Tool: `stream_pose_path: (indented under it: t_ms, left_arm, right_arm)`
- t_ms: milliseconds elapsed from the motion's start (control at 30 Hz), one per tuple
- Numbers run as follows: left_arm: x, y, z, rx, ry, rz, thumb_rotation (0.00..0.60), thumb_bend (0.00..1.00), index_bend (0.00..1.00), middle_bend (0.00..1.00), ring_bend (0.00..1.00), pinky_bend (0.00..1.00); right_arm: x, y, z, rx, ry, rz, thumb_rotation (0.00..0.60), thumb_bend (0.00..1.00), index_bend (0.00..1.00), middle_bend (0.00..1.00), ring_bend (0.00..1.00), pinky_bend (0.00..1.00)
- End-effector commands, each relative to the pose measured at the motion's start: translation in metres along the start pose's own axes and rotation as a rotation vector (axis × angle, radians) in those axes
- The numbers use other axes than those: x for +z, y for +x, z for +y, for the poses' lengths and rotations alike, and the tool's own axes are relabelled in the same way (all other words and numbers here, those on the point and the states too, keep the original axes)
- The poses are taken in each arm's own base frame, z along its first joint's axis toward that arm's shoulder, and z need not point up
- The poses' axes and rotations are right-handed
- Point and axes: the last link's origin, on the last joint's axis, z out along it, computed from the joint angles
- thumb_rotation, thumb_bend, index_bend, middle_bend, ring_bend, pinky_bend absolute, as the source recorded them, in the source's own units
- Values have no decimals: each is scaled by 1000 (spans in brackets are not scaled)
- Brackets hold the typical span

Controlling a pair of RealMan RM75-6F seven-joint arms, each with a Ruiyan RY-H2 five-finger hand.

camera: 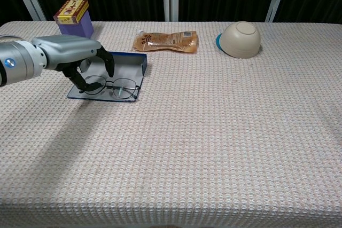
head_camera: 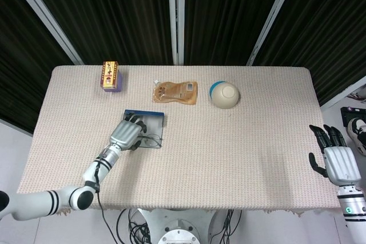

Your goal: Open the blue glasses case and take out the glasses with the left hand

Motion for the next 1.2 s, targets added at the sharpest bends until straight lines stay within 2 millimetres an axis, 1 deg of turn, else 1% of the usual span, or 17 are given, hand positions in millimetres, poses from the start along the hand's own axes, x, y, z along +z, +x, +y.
stream_pose_path:
  t_ms: [33, 167, 667, 1200]
  left_arm:
    - [3, 0, 2, 13, 0, -1, 600, 385, 357, 250, 87, 0]
    - [6, -1, 4, 28, 11, -13, 600, 385, 363, 250, 87, 0]
    - [8, -7, 10, 21, 25, -14, 600, 385, 449, 260, 87, 0]
    - [13, -11, 9, 7, 47, -27, 600, 386, 498, 281, 87, 0]
  right_arm:
    - [0, 0, 0, 0, -1, 0, 600, 454, 0, 135, 0, 0]
    - [0, 1, 1, -1, -3, 1, 600, 453, 0, 135, 0, 0]
    - [-2, 0, 2, 0, -6, -1, 600, 454, 0, 135, 0, 0]
    - [-2, 1, 2, -1, -9, -2, 600, 453, 0, 138, 0, 0]
